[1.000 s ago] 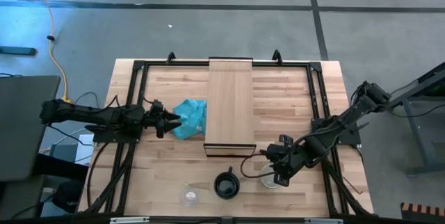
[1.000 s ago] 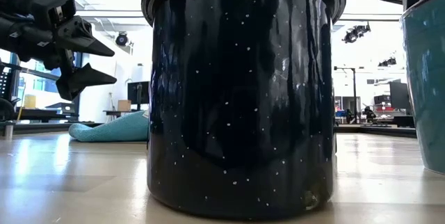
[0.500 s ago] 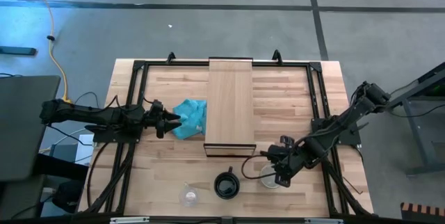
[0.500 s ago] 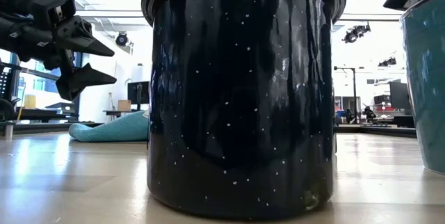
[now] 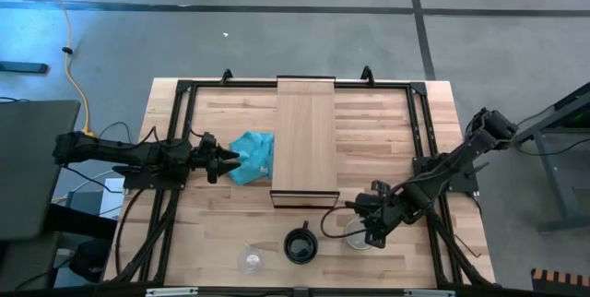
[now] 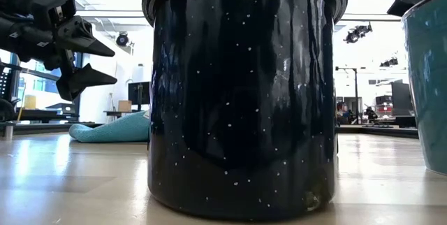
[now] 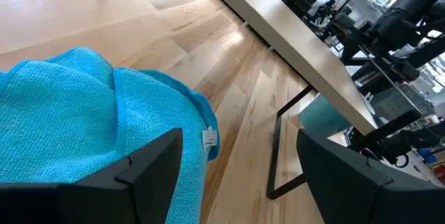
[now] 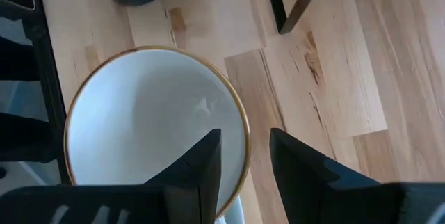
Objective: Stack small to large cups/mugs on shelf
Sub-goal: Put the blue mug on the shelf
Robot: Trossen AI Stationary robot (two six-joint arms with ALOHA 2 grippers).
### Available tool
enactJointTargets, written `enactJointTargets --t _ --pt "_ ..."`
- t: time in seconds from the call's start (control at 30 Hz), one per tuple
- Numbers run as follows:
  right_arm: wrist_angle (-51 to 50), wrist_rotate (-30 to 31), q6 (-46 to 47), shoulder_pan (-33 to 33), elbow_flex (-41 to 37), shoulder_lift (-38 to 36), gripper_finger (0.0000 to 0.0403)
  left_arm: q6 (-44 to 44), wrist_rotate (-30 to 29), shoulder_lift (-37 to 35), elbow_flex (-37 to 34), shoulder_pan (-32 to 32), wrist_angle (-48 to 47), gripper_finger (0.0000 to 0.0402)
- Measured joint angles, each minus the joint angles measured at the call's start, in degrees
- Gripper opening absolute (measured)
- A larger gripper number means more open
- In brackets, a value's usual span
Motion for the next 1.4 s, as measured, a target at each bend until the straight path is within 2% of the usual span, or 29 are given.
enactJointTargets --t 0.67,1.4 --pt "1.3 -1.17 -9.88 -2.4 0.02 0.0 0.0115 -0.23 -0.15 0.0 0.0 0.0 0.02 0.0271" --pt "2.17 -4.6 -12.39 -2.8 0.04 0.06 0.0115 -0.55 -0.15 0.0 0.0 0.0 0.02 0.0271"
